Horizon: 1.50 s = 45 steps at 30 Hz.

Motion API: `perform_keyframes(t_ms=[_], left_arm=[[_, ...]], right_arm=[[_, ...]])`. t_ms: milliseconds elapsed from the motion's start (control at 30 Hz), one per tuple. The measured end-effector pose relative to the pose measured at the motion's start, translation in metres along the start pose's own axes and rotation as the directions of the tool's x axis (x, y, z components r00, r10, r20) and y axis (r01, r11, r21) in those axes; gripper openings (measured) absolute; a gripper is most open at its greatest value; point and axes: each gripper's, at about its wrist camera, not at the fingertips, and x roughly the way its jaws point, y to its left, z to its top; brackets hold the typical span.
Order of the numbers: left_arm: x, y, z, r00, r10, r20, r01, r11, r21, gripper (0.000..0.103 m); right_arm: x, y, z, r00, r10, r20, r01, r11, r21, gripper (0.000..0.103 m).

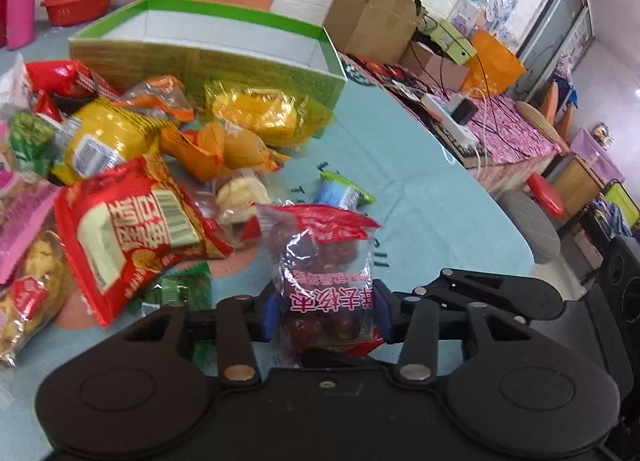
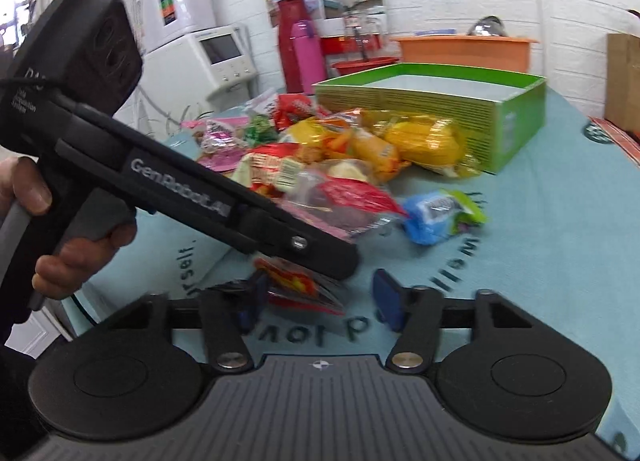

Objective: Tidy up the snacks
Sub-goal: 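Grasp the red-labelled bag of dates with the left gripper and lift, then carry the date bag into the green box and open the left gripper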

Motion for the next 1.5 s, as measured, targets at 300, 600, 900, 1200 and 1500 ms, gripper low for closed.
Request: perform_keyframes(t_ms=[300, 600, 900, 1200, 1500], left_arm=[[-0.046, -0.019, 0.052, 0.972, -0.02, 0.234, -0.011, 0.992, 0.128, 0.054], [-0.003, 0.014, 0.129, 0.964, -0.029, 0.263, 0.001, 0.994, 0.108, 0.054], [0.046, 0.048, 0.166, 0.978, -0.029, 0.208, 0.015, 0.998, 0.069, 0.058], [0.04, 0.059, 0.161, 0.946, 0.087, 0.313, -0.094, 0.995, 0.01, 0.103], [-0.026, 0.045, 0.126, 0.911, 0.12, 0.395, -0.134, 0.991, 0.007, 0.103]], right_arm=[[-0.02, 0.009, 0.058, 0.981, -0.071, 0.18, 0.098, 0.984, -0.146, 0.067], [0.019, -0.035, 0.116, 0.958, -0.131, 0.256, 0.17, 0.977, -0.133, 0.067], [0.06, -0.072, 0.13, 0.967, -0.146, 0.209, 0.165, 0.984, -0.074, 0.067], [0.08, -0.076, 0.124, 0.955, -0.221, 0.199, 0.248, 0.961, -0.121, 0.103], [0.031, -0.054, 0.118, 0.944, -0.23, 0.238, 0.255, 0.964, -0.079, 0.103]])
